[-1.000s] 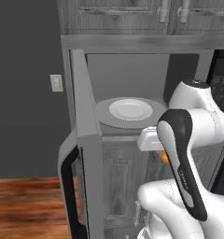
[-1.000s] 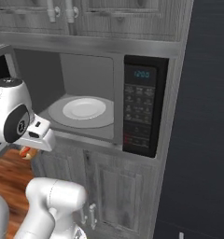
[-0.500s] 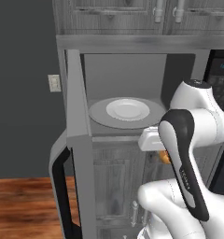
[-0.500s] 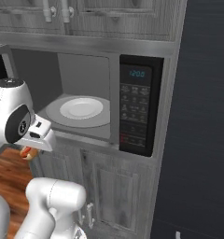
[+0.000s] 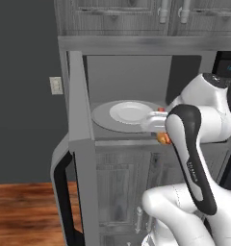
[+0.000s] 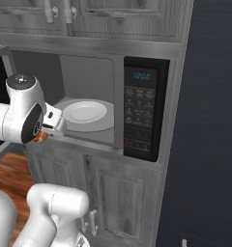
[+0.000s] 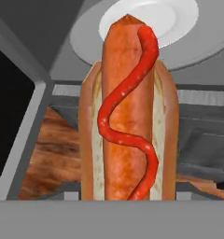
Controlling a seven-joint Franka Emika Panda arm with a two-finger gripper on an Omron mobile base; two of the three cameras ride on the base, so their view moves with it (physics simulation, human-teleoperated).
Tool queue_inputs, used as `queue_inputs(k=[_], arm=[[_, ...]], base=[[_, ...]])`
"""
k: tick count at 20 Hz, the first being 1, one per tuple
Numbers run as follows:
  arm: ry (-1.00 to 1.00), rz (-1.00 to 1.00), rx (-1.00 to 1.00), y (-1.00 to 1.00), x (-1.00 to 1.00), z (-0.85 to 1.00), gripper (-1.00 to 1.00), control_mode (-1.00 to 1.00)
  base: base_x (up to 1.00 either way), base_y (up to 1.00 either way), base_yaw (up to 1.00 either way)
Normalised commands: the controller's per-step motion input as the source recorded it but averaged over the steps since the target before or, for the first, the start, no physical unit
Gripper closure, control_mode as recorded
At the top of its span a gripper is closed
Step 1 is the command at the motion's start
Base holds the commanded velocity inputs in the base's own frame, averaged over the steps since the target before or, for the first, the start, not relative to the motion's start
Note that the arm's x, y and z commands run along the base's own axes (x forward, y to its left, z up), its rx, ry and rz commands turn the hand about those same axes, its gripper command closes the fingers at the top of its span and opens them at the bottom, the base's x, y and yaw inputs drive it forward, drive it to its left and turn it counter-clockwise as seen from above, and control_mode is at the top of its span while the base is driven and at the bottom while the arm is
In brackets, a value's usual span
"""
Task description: Pick the hot dog from the counter and place it in the microwave.
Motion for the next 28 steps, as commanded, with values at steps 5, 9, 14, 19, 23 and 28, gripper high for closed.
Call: queue_inputs(k=[5,9,14,19,23,28], arm=[[-0.35,0.05,0.00,0.27,1.00,0.35,1.00,-1.00],[-0.28,0.05,0.03,0.02,0.95,0.23,1.00,-1.00],[-0.14,0.07,0.02,-0.03,0.76,0.08,1.00,-1.00],[0.02,0.03,0.00,0.00,0.64,-0.03,1.00,-1.00],[0.06,0.02,0.00,0.00,0.65,-0.19,1.00,-1.00],[0.11,0.02,0.00,-0.07,0.51,-0.38,1.00,-1.00]], base=[[0.00,0.00,0.00],[0.00,0.00,0.00],[0.00,0.00,0.00],[0.00,0.00,0.00],[0.00,0.00,0.00],[0.00,0.00,0.00]])
